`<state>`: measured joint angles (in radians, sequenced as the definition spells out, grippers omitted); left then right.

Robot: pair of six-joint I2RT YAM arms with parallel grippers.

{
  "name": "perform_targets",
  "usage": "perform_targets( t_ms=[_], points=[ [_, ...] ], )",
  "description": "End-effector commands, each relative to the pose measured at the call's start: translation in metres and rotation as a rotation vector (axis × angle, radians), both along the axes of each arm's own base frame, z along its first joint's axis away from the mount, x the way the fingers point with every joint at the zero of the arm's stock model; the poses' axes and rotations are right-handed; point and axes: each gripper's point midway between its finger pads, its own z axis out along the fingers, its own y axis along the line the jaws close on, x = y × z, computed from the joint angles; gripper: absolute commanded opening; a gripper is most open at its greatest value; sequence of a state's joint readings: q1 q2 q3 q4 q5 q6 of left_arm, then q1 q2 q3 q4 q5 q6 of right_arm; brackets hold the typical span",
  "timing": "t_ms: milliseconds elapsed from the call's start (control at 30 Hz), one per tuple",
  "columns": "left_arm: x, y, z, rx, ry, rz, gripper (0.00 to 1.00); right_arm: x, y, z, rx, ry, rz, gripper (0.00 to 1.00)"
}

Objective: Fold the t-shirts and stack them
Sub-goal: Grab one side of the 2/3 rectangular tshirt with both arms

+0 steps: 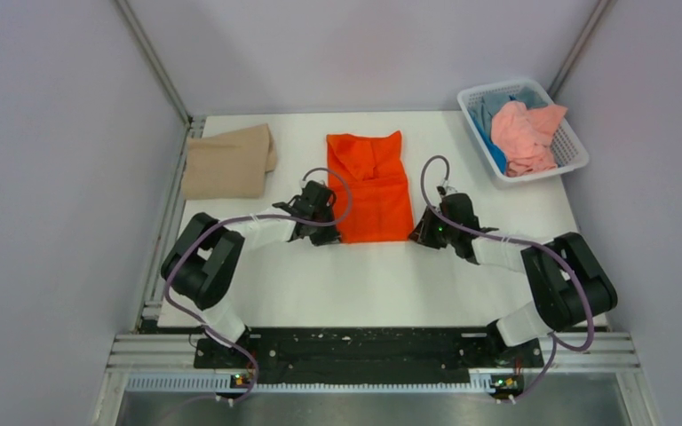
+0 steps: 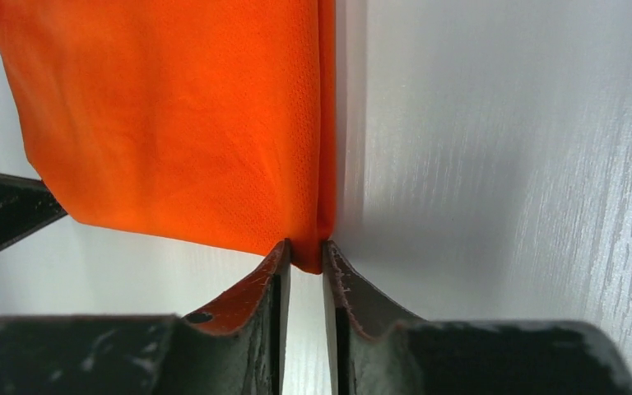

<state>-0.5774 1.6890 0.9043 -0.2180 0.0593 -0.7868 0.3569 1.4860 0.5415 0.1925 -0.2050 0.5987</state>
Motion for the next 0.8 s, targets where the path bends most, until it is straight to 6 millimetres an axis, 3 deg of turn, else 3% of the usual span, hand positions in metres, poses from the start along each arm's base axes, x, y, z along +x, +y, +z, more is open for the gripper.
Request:
perform_targets(
  t_ms=[0,133,267,400,567,667,767],
  points=[
    [0.007,0.003,-0.025,0.038,0.014,0.000,0.00,-0.001,0.000,-0.005,-0.003,0.012,0.008,0.16],
    [-0.002,0.012,-0.028,0.038,0.009,0.026,0.00,-0.004,0.002,-0.003,0.005,0.009,0.017,0.04],
    [-0.030,0.026,-0.029,0.043,0.002,0.026,0.00,-0.016,0.001,-0.002,0.009,0.025,0.017,0.00],
    [-0.077,0.032,-0.041,0.045,0.063,-0.008,0.00,-0.051,0.007,-0.010,0.013,0.072,0.048,0.00],
    [-0.131,0.039,-0.047,0.058,0.144,-0.025,0.00,-0.112,0.006,-0.020,-0.034,0.140,0.103,0.00],
    [-0.145,0.054,-0.041,0.110,0.121,0.000,0.00,-0.135,-0.004,-0.016,-0.023,0.164,0.092,0.00],
    [-0.142,0.043,-0.012,0.057,0.039,-0.041,0.00,-0.134,0.001,0.011,0.039,0.086,0.102,0.00]
  ],
)
